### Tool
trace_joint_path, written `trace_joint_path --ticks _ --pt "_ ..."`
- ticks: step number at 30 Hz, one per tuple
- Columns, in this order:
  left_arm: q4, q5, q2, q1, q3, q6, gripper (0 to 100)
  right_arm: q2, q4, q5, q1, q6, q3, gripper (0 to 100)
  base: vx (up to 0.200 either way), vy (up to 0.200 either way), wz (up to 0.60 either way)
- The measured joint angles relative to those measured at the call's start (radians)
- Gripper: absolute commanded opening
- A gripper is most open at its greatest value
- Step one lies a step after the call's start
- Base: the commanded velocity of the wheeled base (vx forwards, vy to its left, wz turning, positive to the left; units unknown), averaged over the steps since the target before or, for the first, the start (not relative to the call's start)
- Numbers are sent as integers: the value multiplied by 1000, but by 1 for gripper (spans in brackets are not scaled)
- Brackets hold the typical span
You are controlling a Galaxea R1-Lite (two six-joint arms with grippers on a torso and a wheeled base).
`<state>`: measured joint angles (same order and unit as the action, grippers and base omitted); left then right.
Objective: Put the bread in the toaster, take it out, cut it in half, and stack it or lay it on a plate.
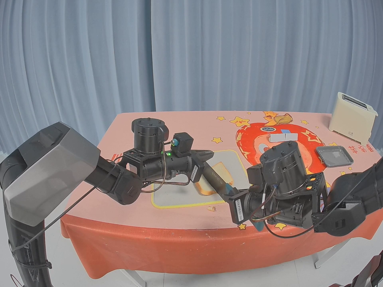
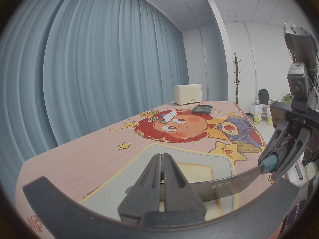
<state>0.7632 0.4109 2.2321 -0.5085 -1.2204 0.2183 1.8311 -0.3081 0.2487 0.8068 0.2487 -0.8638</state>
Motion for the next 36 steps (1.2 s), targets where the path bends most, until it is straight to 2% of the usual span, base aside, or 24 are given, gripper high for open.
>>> trace_joint_path --ticks 9,15,29,36 --pt "52 0 6 3 65 6 0 0 4 -2 -7 -15 -14 0 0 0 0" --pt "51 1 13 4 65 6 0 2 11 -1 -10 -21 -22 0 0 0 0" --pt "32 0 15 -3 20 1 0 4 -13 -1 -17 -21 33 0 0 0 0" --pt "34 0 18 -9 10 0 0 3 -3 -1 -20 -23 22 0 0 0 0"
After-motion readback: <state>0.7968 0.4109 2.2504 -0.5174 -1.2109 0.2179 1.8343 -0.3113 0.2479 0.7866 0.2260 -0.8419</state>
